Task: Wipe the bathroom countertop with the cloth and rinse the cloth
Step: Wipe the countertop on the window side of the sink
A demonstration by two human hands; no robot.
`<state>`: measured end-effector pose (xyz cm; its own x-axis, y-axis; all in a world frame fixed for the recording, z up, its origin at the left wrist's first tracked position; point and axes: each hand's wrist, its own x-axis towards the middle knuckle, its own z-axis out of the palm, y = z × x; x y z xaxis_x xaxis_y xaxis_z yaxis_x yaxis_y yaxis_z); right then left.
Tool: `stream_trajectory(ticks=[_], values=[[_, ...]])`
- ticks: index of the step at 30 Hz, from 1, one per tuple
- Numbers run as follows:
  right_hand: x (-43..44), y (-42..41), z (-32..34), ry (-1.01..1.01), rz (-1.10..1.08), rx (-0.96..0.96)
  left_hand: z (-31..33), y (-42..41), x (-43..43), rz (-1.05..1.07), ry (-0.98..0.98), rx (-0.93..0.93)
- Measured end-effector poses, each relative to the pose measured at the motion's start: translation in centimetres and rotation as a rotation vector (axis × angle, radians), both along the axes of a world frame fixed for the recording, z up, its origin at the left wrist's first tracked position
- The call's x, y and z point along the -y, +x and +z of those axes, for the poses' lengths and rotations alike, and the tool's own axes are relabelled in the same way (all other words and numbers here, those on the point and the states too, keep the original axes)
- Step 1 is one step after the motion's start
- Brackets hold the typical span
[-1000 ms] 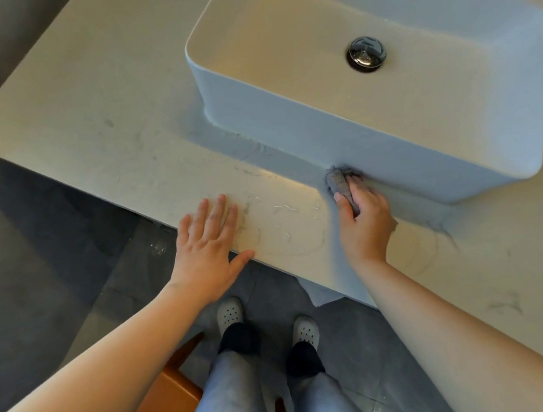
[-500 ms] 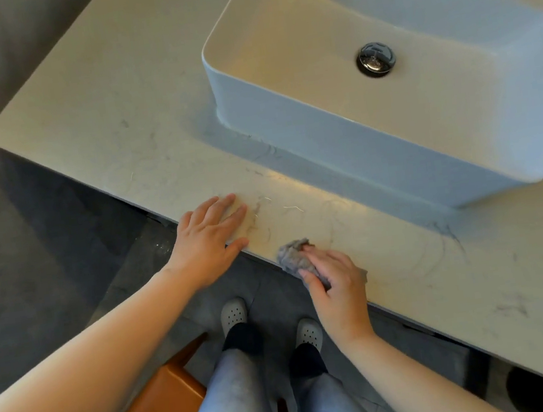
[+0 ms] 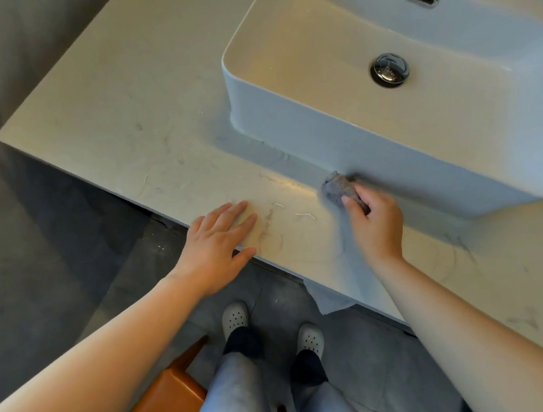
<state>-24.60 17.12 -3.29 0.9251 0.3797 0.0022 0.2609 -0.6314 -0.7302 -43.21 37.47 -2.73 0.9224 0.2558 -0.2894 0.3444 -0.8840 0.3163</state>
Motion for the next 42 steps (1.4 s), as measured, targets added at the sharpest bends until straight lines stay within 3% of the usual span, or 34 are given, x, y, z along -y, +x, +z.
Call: stream_trajectory(ticks=[7, 13, 18, 21, 26, 34, 38, 42], values=[[-2.9, -0.5, -1.1, -0.046, -0.081, 0.088, -0.4, -0.1, 0.4, 0.009, 0.006, 0.010], [-4.6, -0.2, -1.0, -0.021, 0.078, 0.068, -0.4, -0.2, -0.2, -0.019, -0.010, 0.025], [-5.2, -0.9, -0.8, 0.007, 0.021, 0.006, -0.2, -0.1, -0.8, 0.104, -0.147, 0.208], [-3.1, -4.4, -0.6, 0.017, 0.129, -0.035, -0.3, -0.7, -1.2, 0.162, -0.063, 0.293], [-0.7, -9.7, 0.0, -0.014, 0.243, -0.016, -0.7, -1.8, -2.5, 0.184, 0.046, 0.204], [-0.3, -9.6, 2.9, 0.030, 0.399, -0.352, -1.6, -2.3, -2.4, 0.213, 0.090, 0.109], [-1.7, -6.0, 4.2, 0.193, 0.186, -0.203, -1.5, -2.3, -2.8, 0.202, 0.110, 0.077], [-4.3, -1.0, 2.4, 0.062, 0.139, 0.085, -1.5, -2.4, -2.9, 0.189, 0.126, 0.073]])
